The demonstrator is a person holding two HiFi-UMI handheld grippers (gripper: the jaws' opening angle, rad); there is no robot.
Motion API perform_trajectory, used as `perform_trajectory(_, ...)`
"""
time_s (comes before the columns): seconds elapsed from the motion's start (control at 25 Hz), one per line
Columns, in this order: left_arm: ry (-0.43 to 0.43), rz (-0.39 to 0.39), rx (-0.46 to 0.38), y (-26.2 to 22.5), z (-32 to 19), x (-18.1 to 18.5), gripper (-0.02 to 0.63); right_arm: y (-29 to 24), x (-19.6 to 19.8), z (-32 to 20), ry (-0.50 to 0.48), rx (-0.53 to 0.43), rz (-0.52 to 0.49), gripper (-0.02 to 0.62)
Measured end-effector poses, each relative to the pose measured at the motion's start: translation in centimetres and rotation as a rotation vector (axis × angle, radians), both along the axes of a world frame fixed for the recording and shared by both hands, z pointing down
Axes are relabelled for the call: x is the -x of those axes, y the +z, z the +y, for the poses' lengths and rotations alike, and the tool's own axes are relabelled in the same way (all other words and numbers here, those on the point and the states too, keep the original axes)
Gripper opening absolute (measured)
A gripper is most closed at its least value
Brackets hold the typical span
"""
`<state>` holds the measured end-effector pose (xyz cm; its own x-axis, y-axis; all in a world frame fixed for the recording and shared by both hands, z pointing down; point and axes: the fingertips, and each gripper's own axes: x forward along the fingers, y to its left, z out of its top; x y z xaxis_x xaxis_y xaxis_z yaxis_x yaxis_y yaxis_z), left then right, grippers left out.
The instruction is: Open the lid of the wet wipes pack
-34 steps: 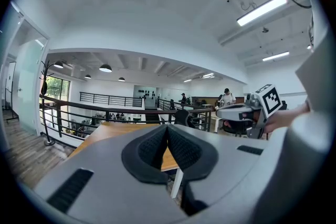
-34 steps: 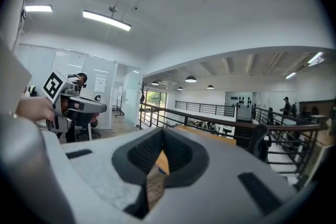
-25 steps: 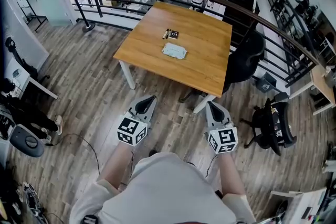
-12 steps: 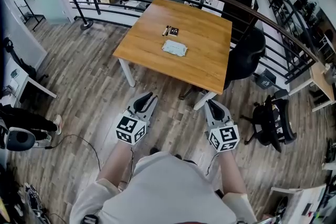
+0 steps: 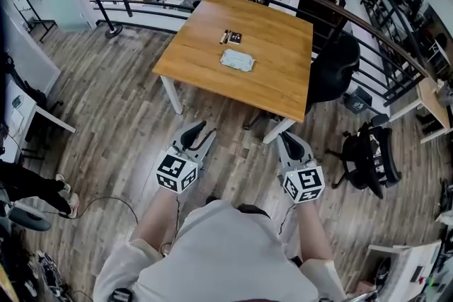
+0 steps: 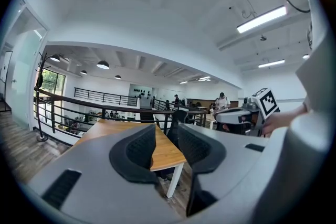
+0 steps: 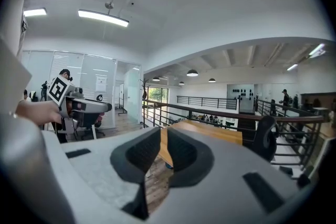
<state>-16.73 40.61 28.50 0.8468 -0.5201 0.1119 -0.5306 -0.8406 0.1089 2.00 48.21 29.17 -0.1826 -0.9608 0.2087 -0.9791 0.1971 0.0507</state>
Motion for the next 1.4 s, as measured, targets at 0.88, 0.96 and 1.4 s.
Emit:
perform_trajectory(0.88,-0.002,-0.030,0.027,1.9,-7.4,-2.1,0.127,2.0,-2.0,-8.0,-0.022,0.033,-0.021,0.029)
perform_trajectory(0.96,-0.012,-0.031,0.027,1.8,-8.8,-3.0,0.126,2.0,-2.8,-9.7,-0.035,0.034,-0.023,0.032)
perform_trajectory(1.4,-0.069,-0.039,0.021,1.9,-15.2,-9.1,0.127,2.7,-8.9,-17.5,-0.113,0.042,-0.032,0.037)
